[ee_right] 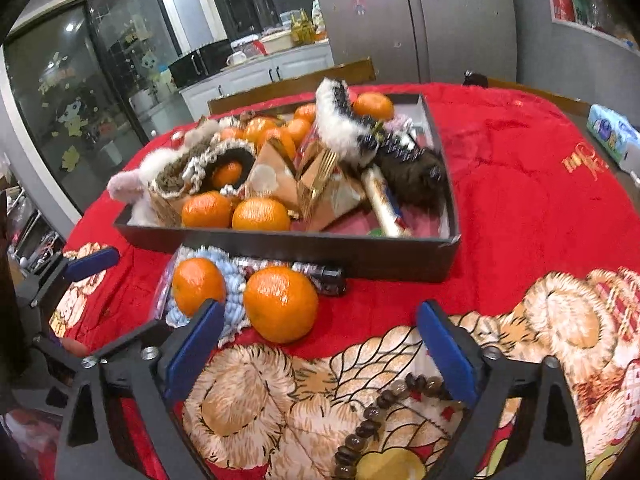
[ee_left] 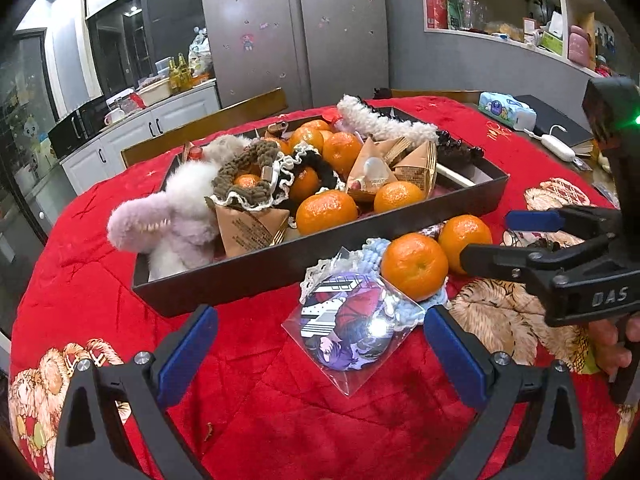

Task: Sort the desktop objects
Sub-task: 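Close left tool on the clear card packet while right tool grasps a mandarin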

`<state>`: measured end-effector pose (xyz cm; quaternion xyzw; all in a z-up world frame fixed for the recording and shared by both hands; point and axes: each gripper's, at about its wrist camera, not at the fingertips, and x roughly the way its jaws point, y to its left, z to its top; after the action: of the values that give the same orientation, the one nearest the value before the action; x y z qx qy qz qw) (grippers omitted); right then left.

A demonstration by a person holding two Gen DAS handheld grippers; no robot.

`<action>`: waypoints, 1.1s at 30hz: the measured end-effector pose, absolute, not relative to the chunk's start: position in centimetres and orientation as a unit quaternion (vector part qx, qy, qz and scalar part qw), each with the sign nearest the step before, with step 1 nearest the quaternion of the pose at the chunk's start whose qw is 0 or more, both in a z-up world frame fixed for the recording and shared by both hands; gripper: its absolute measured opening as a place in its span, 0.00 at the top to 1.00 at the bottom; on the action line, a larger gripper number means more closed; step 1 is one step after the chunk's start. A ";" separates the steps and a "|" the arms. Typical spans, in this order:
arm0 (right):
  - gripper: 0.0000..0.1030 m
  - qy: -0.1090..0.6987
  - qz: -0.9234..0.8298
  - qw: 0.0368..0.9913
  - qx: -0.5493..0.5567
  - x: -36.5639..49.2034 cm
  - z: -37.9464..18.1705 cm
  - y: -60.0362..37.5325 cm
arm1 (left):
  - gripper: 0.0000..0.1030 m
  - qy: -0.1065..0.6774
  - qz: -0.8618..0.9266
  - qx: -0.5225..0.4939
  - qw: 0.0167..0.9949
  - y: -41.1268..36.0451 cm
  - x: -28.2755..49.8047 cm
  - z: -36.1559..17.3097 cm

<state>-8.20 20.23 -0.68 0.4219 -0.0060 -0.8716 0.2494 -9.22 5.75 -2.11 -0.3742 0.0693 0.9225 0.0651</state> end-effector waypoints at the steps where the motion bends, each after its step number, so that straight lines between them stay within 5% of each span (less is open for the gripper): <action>1: 0.18 -0.003 -0.870 0.245 0.427 -8.4 -0.9 20.2 | 0.04 0.067 0.921 -0.377 0.068 5.8 -9.2 -2.2; 5: 0.30 -0.008 -0.870 0.253 0.422 -8.3 -0.9 20.4 | 0.40 0.035 0.910 -0.403 0.095 5.1 -9.8 -3.0; 10: 0.49 -0.007 -0.865 0.273 0.420 -7.6 -0.8 20.0 | 0.59 0.034 0.912 -0.390 0.119 5.6 -9.4 -2.7; 12: 0.61 -0.005 -0.864 0.282 0.418 -7.2 -0.7 19.8 | 0.81 0.048 0.914 -0.384 0.123 6.2 -9.0 -2.6; 14: 0.66 0.004 -0.862 0.286 0.419 -7.0 -0.7 19.5 | 0.85 0.049 0.914 -0.383 0.126 6.5 -8.9 -2.5; 20: 0.66 -0.002 -0.861 0.287 0.421 -6.9 -0.6 19.6 | 0.83 0.026 0.908 -0.402 0.118 6.0 -8.3 -2.8; 22: 0.65 -0.003 -0.860 0.287 0.422 -7.0 -0.7 19.6 | 0.73 0.039 0.906 -0.406 0.116 6.5 -7.6 -2.9; 24: 0.65 -0.004 -0.859 0.288 0.423 -7.0 -0.7 19.6 | 0.50 0.059 0.908 -0.405 0.092 6.9 -7.2 -3.1; 33: 0.64 -0.007 -0.858 0.290 0.425 -7.0 -0.7 19.8 | 0.34 0.043 0.902 -0.426 0.055 5.1 -9.2 -4.0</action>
<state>-7.04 19.76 -0.69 0.4246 -0.0066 -0.8577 0.2897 -9.19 5.11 -4.00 -0.4261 0.0430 0.9020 0.0553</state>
